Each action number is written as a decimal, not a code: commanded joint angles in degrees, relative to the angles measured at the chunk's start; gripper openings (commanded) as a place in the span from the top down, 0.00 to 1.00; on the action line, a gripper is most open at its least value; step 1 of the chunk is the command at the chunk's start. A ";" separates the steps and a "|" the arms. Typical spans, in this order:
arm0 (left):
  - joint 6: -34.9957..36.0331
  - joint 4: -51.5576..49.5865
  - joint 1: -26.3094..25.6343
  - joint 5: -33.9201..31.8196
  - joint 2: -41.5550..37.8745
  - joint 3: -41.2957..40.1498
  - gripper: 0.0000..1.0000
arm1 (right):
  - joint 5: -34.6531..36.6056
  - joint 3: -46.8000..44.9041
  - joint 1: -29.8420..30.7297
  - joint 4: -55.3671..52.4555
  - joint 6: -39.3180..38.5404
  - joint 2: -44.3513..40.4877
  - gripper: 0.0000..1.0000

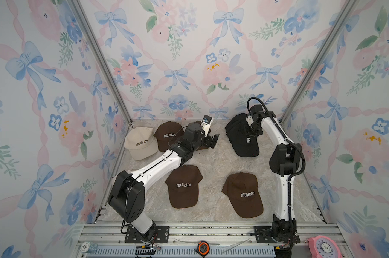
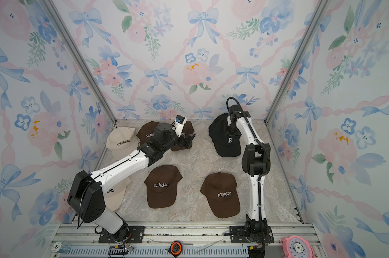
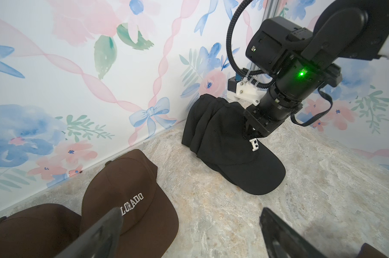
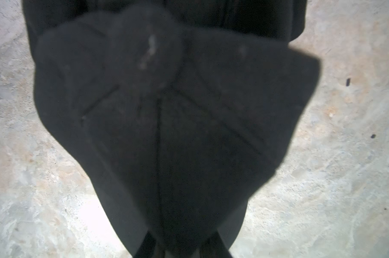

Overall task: Stack the baseball caps by color
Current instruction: Place the baseball cap on the baseball cap.

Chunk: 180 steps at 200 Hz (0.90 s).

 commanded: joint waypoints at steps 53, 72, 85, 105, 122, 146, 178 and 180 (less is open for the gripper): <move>0.52 -0.37 0.39 0.56 -0.27 1.00 0.02 | 0.99 -4.55 -2.47 2.26 2.36 0.47 0.79; 0.20 -0.37 0.37 0.55 -0.44 1.01 0.02 | 1.16 -6.24 -3.07 3.17 2.19 -0.18 0.79; 0.07 -0.26 0.39 0.55 -0.47 1.08 0.02 | 1.29 -7.18 -3.49 3.62 1.94 -0.51 0.79; -0.12 -0.24 0.39 0.67 -0.50 1.19 0.02 | 1.55 -8.59 -4.21 3.97 1.44 -0.97 0.79; -0.22 -0.26 0.39 0.63 -0.47 1.34 0.02 | 1.73 -9.95 -5.00 4.47 1.25 -1.49 0.79; -0.27 -0.50 0.39 0.98 -0.45 1.73 0.02 | 1.60 -11.90 -6.20 5.55 1.06 -2.59 0.79; -0.09 -1.01 0.43 1.14 -0.42 2.55 0.02 | 1.89 -13.41 -7.91 6.10 0.63 -3.70 0.79; -0.09 -1.01 0.40 1.14 -0.43 2.58 0.02 | 1.90 -13.48 -7.99 6.15 0.66 -3.75 0.79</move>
